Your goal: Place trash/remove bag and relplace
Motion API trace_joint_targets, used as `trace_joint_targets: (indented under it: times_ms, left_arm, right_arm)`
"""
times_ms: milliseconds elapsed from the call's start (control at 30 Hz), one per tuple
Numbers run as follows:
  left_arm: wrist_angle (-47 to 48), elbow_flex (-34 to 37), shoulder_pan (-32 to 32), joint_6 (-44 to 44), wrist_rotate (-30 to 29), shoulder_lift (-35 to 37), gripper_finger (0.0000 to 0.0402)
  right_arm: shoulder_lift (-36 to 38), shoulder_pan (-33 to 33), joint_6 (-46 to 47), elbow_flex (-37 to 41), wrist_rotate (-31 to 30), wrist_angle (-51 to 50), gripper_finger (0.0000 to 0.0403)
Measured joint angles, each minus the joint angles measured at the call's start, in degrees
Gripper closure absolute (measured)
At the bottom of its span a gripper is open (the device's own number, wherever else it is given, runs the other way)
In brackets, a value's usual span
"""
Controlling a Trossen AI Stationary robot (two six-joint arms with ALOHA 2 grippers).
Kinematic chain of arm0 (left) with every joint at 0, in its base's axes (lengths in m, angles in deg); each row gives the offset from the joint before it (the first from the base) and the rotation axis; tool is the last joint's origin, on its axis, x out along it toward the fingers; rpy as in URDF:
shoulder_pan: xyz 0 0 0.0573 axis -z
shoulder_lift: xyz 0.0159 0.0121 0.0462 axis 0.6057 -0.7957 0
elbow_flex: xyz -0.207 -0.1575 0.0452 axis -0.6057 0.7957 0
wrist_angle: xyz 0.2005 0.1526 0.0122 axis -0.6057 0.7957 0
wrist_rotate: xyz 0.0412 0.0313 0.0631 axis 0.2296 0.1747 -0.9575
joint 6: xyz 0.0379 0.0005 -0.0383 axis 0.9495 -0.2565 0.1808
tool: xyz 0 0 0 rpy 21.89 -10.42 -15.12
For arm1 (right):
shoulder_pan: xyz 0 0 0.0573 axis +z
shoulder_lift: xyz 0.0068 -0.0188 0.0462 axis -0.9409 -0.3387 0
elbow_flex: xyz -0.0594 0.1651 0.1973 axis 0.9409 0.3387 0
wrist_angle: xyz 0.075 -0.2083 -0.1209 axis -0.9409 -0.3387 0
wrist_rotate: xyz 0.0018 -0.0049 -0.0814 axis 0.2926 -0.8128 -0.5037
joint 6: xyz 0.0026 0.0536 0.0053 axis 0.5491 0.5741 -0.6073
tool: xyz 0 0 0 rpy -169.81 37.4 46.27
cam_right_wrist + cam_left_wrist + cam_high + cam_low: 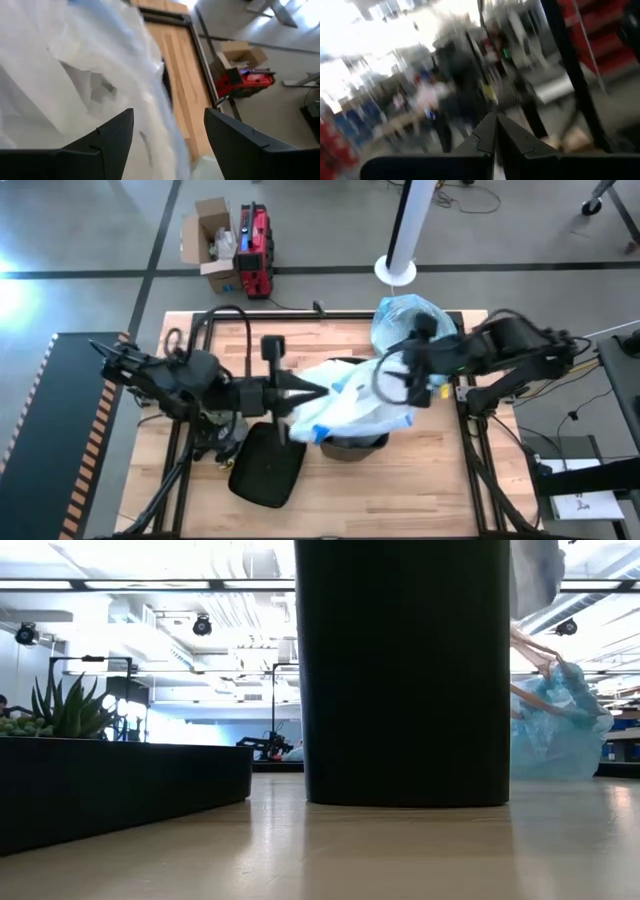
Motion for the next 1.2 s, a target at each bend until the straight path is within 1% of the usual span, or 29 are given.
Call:
trace_joint_targets:
  times_ms: [133,233,333,367,433,500,567,700,800,867,967,1033,1133,1200]
  left_arm:
    - [18.69,0.03,3.19,-11.25,-5.30,3.64,0.0402]
    - [32.59,0.07,6.74,-23.14,-12.61,5.87,0.0402]
    - [47.03,1.06,9.66,-37.32,-20.06,7.21,0.0402]
    - [50.48,1.96,10.18,-41.72,-22.47,7.34,0.0402]
    - [52.85,5.22,10.41,-47.58,-26.71,7.35,0.0402]
    - [50.78,9.76,10.30,-48.36,-28.50,7.35,0.0402]
    - [44.58,14.80,9.53,-45.85,-28.50,7.20,0.0402]
    - [30.35,22.50,7.42,-36.21,-25.52,6.21,0.0402]
    - [20.21,24.47,6.09,-29.00,-24.64,5.86,0.0402]
    - [13.46,25.09,4.76,-24.97,-20.79,5.86,0.0402]
    - [4.97,26.11,1.91,-21.20,-11.03,5.82,0.0402]
    - [0.94,27.05,-0.50,-20.49,-5.50,5.82,0.0402]
    - [-1.69,29.12,-4.26,-20.43,-2.10,5.82,0.0402]
    - [-4.34,31.15,-6.27,-20.52,-0.54,5.82,0.0402]
  right_arm:
    - [2.87,1.55,1.11,0.42,0.03,0.13,0.0180]
    - [4.01,2.42,1.47,0.54,0.09,0.93,0.0183]
    - [4.09,3.20,2.09,0.57,-0.03,1.72,0.0181]
    - [3.80,3.21,2.04,0.57,0.00,2.12,0.0179]
    - [2.67,3.24,1.69,0.61,0.13,2.45,0.0175]
    - [1.30,3.22,0.91,0.65,0.15,2.52,0.0171]
    - [-0.03,3.20,0.17,0.65,0.11,2.71,0.0167]
    - [-2.72,3.22,-1.93,0.65,0.15,2.89,0.0161]
    - [-4.28,3.20,-2.72,0.42,0.16,3.14,0.0157]
    - [-4.99,3.20,-3.17,0.18,0.17,3.65,0.0154]
    - [-5.12,3.20,-3.79,0.15,2.19,4.45,0.0151]
    - [-5.39,3.20,-4.00,0.15,4.24,6.41,0.0151]
    - [-5.50,3.82,-5.12,0.15,6.11,8.32,0.0154]
    - [-5.52,4.10,-6.41,0.13,6.19,9.85,0.0157]
